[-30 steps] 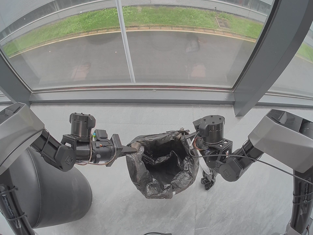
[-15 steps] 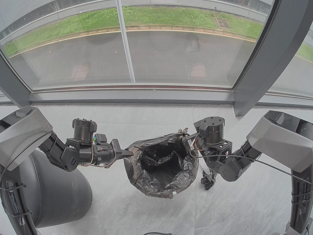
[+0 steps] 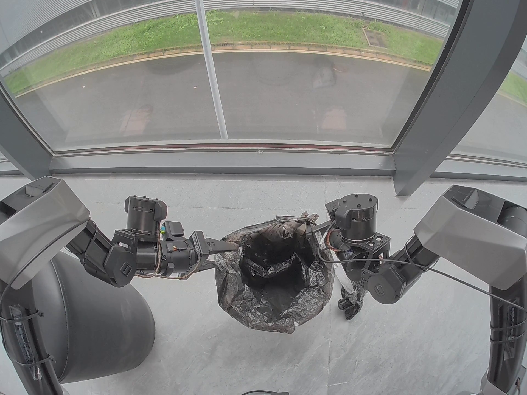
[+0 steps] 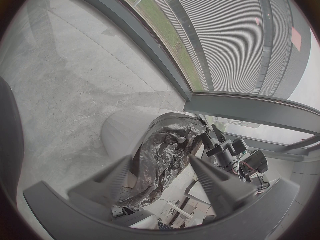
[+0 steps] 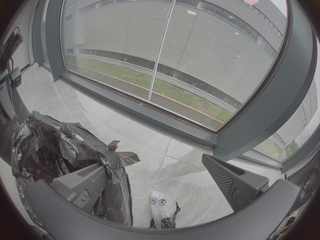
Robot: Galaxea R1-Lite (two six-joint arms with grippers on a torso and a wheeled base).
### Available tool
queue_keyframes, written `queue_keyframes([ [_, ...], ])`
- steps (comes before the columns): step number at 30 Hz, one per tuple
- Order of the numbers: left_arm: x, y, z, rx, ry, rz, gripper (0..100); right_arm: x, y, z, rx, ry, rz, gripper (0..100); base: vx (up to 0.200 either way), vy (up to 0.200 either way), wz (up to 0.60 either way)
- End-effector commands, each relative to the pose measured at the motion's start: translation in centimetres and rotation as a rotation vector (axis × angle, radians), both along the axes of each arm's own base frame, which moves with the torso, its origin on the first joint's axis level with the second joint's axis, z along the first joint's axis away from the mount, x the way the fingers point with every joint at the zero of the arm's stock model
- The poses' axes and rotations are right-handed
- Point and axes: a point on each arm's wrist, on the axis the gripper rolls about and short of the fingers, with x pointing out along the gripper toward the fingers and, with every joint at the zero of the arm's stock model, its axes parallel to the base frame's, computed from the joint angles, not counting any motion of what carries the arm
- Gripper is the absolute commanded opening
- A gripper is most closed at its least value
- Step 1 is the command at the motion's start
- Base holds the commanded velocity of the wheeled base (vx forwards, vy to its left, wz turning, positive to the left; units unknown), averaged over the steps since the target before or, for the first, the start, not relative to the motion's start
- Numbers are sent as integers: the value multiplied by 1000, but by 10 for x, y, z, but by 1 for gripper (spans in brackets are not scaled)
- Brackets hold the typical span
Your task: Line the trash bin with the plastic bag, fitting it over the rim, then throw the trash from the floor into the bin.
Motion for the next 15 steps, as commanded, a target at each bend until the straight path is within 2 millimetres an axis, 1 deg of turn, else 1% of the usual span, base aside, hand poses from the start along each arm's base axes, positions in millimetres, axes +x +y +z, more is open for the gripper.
queue_keyframes([
  [1,-3,0,-1,12,-9,-12,100,2,2,1,2,-4,1,100,0,0,0],
  [3,-4,3,-4,28,-15,-16,100,3,2,-1,2,-3,1,100,0,0,0],
  [6,-4,7,-8,34,-8,-5,100,6,4,0,8,-13,1,100,0,0,0],
  [10,-2,14,-8,50,-13,31,100,10,6,-1,13,-21,-1,100,0,0,0],
  [12,-5,18,-7,66,-18,46,100,10,7,-1,15,-23,1,100,0,0,0],
  [15,-15,28,-3,106,-62,34,100,10,6,-1,16,-24,-1,100,0,0,0],
])
